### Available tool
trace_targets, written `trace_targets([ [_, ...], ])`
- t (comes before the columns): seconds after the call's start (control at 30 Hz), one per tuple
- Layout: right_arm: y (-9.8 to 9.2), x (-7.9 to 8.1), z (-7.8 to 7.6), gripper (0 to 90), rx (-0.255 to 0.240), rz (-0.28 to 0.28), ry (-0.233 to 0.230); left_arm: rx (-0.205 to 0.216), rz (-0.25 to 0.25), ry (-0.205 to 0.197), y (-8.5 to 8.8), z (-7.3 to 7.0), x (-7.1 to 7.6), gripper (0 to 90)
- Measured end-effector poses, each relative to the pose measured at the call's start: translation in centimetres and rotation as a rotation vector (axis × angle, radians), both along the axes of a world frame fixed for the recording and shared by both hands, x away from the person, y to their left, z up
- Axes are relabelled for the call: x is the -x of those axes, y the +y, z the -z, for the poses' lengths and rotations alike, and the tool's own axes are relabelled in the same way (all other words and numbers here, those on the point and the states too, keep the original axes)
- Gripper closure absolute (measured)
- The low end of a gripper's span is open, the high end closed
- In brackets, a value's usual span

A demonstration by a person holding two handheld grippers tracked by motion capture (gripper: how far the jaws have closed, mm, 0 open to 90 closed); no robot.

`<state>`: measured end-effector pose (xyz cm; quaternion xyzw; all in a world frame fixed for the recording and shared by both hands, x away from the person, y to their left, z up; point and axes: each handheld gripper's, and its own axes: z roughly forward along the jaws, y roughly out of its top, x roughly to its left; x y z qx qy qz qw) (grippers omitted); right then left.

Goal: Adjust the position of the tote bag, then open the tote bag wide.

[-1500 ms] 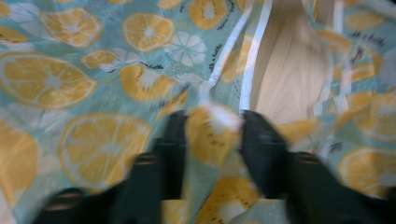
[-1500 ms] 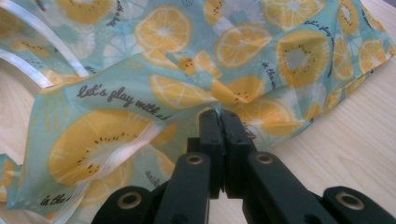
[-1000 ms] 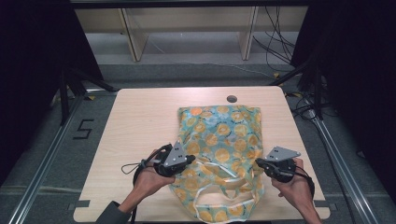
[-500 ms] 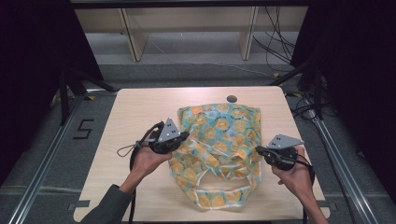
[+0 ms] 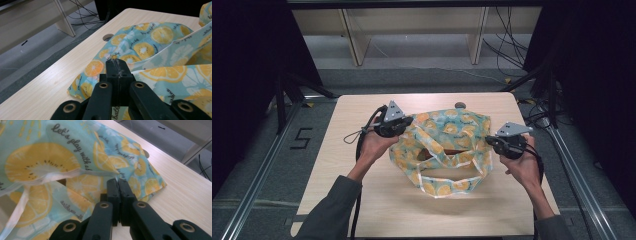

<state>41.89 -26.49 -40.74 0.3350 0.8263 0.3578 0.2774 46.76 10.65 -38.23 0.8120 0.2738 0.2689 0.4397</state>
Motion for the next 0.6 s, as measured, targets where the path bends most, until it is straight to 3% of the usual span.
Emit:
trace_targets([
  [0.1,-0.3,-0.8,0.2,90.0,-0.016,0.013,0.01,0.001,-0.021,0.016,-0.4,0.5,-1.2,89.6],
  [0.3,-0.4,-2.1,1.3,90.0,0.016,0.031,0.039,0.012,-0.043,0.072,-0.8,2.5,-3.4,89.6],
  [0.37,-0.4,-2.2,1.4,90.0,0.018,0.03,0.045,0.033,-0.043,0.095,-0.8,3.1,-4.0,89.6],
  [0.4,-0.3,-2.2,1.5,89.9,0.01,0.043,0.073,0.032,-0.046,0.098,-0.8,3.3,-4.2,89.6],
  [0.43,-0.4,-2.4,1.6,89.9,0.028,0.027,0.05,0.013,-0.042,0.117,-0.7,3.5,-4.6,89.6],
  [0.47,-0.4,-2.5,1.7,89.9,0.03,0.024,0.073,0.04,-0.056,0.123,-0.9,3.7,-4.8,89.6],
  [0.5,-0.3,-2.4,1.9,89.9,0.023,0.032,0.092,0.042,-0.05,0.131,-0.8,3.8,-5.1,89.6],
  [0.6,-0.4,-2.8,2.3,89.1,0.026,0.01,0.091,0.076,-0.058,0.156,-0.9,4.1,-5.6,89.6],
])
